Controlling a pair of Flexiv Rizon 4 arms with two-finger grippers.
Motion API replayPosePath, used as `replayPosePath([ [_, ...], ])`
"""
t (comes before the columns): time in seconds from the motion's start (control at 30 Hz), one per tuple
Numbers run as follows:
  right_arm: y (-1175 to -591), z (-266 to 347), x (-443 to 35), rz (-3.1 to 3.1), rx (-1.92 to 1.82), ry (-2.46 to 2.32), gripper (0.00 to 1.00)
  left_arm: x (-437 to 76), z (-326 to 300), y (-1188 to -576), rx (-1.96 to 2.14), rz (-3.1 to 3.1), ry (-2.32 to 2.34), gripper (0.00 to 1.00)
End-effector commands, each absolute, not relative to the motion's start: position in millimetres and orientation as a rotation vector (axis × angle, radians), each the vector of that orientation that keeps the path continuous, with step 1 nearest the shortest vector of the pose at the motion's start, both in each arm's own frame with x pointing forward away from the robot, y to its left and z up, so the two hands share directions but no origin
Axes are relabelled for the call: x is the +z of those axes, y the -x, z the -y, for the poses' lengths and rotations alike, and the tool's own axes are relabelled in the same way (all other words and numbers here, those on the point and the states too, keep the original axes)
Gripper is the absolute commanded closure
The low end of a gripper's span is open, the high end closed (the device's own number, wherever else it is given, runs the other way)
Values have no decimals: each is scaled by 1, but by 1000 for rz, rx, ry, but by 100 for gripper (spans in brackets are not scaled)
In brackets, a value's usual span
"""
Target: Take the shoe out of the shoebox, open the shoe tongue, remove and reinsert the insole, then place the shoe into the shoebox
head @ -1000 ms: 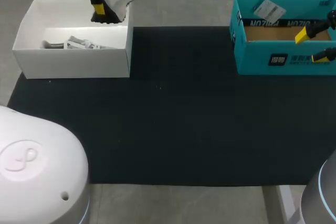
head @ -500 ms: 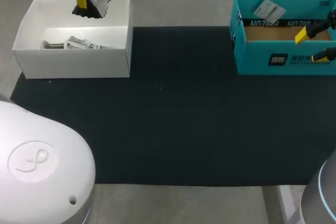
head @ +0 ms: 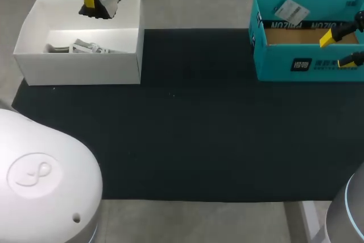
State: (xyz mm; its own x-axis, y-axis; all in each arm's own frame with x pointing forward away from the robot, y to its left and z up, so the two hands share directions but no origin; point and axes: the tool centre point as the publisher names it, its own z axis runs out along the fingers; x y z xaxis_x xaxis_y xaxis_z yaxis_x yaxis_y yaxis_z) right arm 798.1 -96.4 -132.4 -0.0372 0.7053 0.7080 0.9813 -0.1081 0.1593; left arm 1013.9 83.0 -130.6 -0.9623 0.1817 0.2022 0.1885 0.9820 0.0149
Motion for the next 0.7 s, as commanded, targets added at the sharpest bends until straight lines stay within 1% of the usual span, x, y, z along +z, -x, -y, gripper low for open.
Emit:
replayPosePath([
  [0.03,-798,96,-133,1773,-941,1852,0,-128,-98,-1021,-59,2963,269,100],
  [0.33,-798,96,-133,1773,-941,1852,0,-130,-148,-1065,-50,3018,145,100],
  [0.7,-798,96,-133,1773,-941,1852,0,-147,-208,-1117,-52,3035,27,100],
])
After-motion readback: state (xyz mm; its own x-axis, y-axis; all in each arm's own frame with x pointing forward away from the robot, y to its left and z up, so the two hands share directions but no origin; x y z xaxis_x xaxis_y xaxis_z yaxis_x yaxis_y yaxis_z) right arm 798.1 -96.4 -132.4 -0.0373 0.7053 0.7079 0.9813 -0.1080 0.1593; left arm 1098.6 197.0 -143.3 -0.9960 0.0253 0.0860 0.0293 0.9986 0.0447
